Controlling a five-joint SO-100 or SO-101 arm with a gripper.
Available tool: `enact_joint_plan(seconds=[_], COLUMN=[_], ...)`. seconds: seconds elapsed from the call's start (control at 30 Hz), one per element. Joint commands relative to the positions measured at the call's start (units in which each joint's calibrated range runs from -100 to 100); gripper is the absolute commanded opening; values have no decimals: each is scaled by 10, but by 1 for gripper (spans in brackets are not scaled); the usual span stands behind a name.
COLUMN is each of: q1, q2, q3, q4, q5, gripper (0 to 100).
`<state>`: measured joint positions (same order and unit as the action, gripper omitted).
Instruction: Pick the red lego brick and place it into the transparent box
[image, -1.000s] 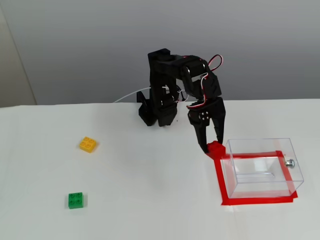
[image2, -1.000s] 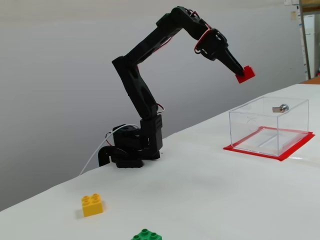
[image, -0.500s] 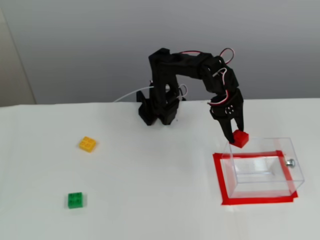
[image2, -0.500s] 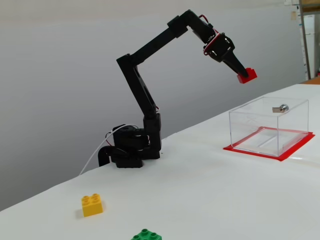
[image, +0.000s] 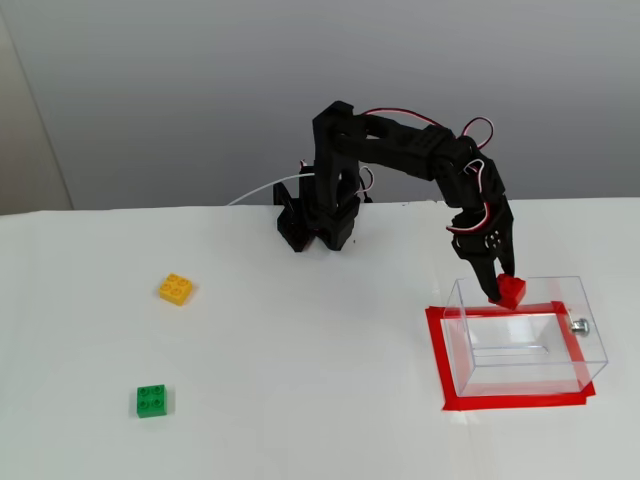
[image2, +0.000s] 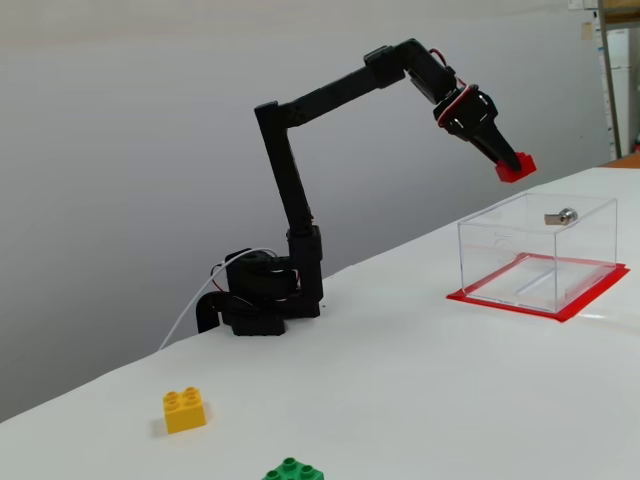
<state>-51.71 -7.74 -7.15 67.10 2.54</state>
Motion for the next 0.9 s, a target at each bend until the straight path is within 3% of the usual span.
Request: enact_joint_plan(seconds=[0.0,0.47,0.87], q1=[-13,-33,-51], q2=[23,99,104], q3=[-28,-29,-53], q4=[-22,-112,-114], q5=[-2,-2,-2], gripper=[7,8,8])
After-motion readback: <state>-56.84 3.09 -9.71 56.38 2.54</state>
